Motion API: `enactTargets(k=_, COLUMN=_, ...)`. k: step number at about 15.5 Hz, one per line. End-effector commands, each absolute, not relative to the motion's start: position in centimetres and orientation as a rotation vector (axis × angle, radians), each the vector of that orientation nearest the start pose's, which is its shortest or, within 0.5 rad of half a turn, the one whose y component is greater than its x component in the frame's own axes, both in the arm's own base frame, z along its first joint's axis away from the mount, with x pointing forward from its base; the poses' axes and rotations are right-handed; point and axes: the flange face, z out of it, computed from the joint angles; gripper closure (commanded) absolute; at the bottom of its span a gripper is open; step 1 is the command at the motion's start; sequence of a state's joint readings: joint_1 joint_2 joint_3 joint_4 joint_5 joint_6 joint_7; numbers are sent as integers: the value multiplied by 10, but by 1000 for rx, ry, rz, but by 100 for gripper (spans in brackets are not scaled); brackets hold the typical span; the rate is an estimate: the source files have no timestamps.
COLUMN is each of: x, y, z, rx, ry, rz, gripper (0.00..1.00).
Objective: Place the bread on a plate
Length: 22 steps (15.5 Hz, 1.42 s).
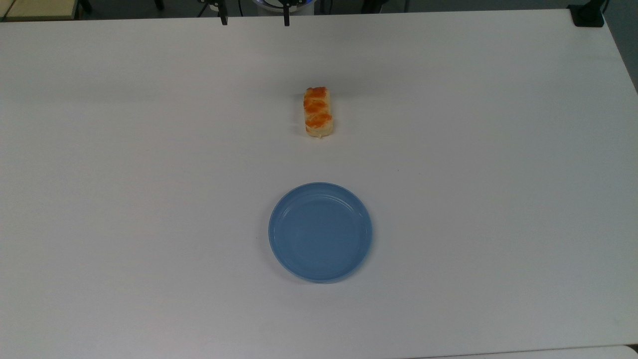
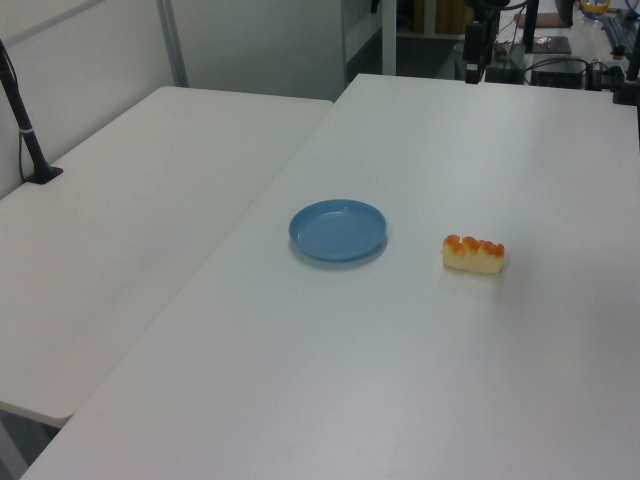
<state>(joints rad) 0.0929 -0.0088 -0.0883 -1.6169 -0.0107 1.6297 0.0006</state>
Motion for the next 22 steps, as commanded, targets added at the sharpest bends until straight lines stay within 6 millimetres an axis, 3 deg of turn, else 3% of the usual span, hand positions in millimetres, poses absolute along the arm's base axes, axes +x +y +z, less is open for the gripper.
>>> enactTargets(k=1, x=553, y=7, z=604, rx=-3138, ry=-48, rz=17, gripper=0)
enactTargets(k=2, x=554, y=7, z=600, rx=-3139, ry=-48, rz=31, gripper=0)
enactTargets(k=6, x=561, y=19, z=543, rx=-3142, ry=-82, rz=142, gripper=0)
enactTargets(k=9, x=561, y=25, z=513, rx=-3142, ry=-92, rz=154, gripper=0)
enactTargets(k=19, x=541, y=83, z=399, rx=-3176, ry=-295, rz=266, gripper=0)
enactTargets(k=22, x=542, y=97, z=370, rx=-3212, ry=-285, rz=289, gripper=0)
